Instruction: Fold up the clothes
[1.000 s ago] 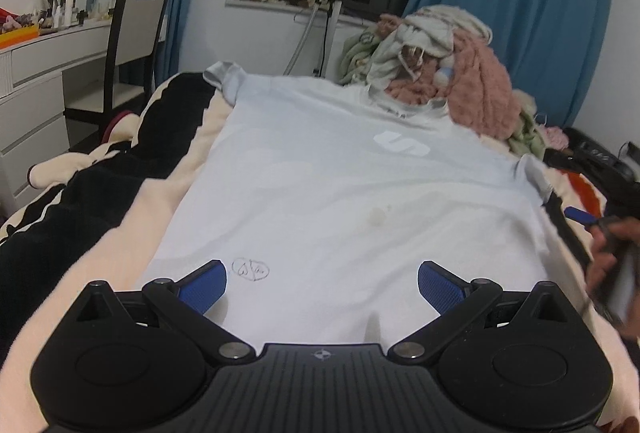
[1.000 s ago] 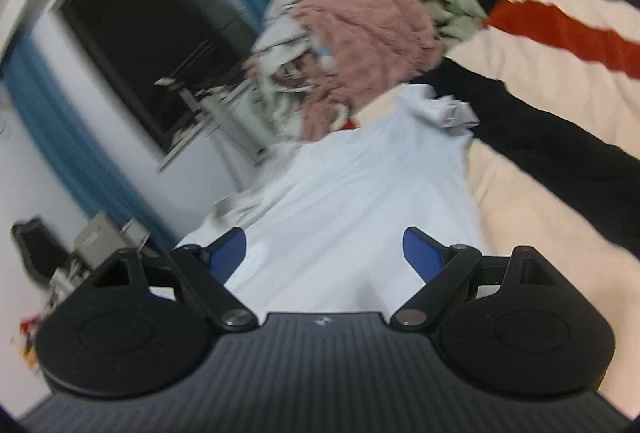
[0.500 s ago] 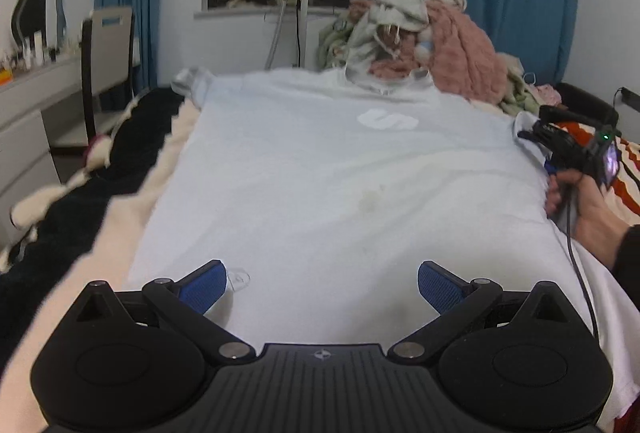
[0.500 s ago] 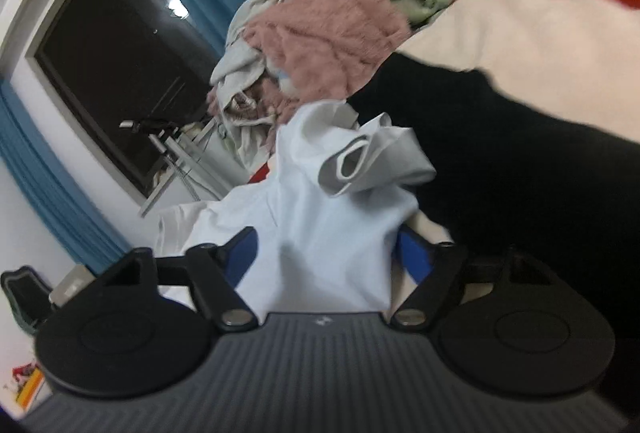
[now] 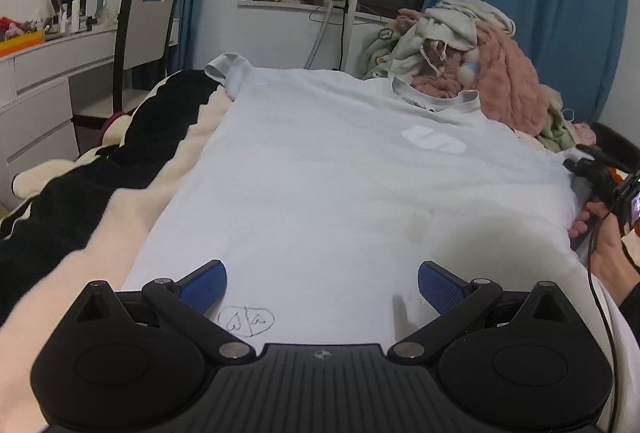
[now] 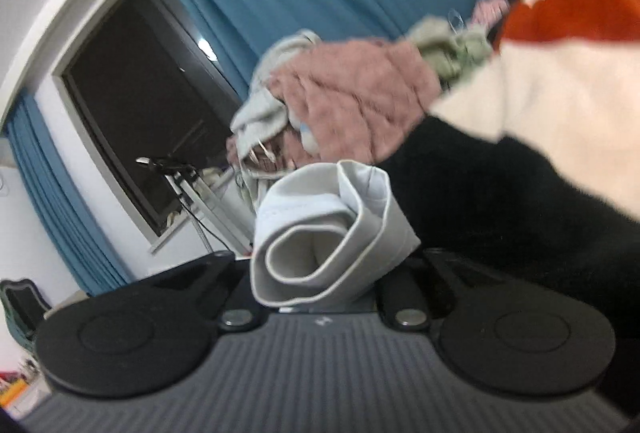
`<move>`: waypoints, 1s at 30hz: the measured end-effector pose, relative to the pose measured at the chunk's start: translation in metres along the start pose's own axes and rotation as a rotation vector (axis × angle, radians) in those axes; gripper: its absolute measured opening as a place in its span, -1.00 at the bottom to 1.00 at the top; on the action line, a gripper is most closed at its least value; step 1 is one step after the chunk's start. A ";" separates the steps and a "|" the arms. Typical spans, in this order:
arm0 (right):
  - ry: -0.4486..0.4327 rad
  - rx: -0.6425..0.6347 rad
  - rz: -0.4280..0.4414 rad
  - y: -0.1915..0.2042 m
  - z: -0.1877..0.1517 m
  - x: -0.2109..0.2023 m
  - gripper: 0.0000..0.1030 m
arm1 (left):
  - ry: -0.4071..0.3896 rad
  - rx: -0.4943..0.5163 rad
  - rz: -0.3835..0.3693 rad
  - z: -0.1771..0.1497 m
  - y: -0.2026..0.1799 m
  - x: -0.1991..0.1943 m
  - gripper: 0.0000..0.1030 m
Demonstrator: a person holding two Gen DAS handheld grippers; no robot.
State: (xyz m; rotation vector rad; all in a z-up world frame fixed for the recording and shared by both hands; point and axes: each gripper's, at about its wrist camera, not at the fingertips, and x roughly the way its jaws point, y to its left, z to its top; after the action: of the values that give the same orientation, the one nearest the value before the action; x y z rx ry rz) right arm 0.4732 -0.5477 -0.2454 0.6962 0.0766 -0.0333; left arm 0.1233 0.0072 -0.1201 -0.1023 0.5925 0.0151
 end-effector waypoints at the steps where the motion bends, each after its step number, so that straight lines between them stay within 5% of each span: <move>1: -0.018 -0.018 -0.005 0.004 0.000 -0.003 -0.78 | 0.001 0.021 0.005 0.001 -0.004 0.000 0.99; 7: 0.025 -0.145 -0.157 0.047 0.021 -0.010 -0.78 | -0.052 0.122 0.038 0.002 -0.016 -0.023 0.99; 16: 0.007 -0.489 -0.242 0.221 0.047 -0.037 -0.79 | -0.153 0.102 0.034 0.020 0.018 -0.075 0.99; 23: 0.054 -0.702 -0.195 0.349 -0.029 -0.025 -0.78 | -0.207 0.067 0.060 0.034 0.054 -0.092 0.99; 30: 0.216 -0.883 -0.160 0.402 -0.153 0.021 -0.76 | -0.215 -0.006 0.100 0.043 0.095 -0.079 0.99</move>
State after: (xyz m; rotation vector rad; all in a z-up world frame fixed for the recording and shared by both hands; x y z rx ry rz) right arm 0.5075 -0.1409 -0.1072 -0.1929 0.3320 -0.0717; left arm 0.0774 0.1073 -0.0494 -0.0757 0.3820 0.1236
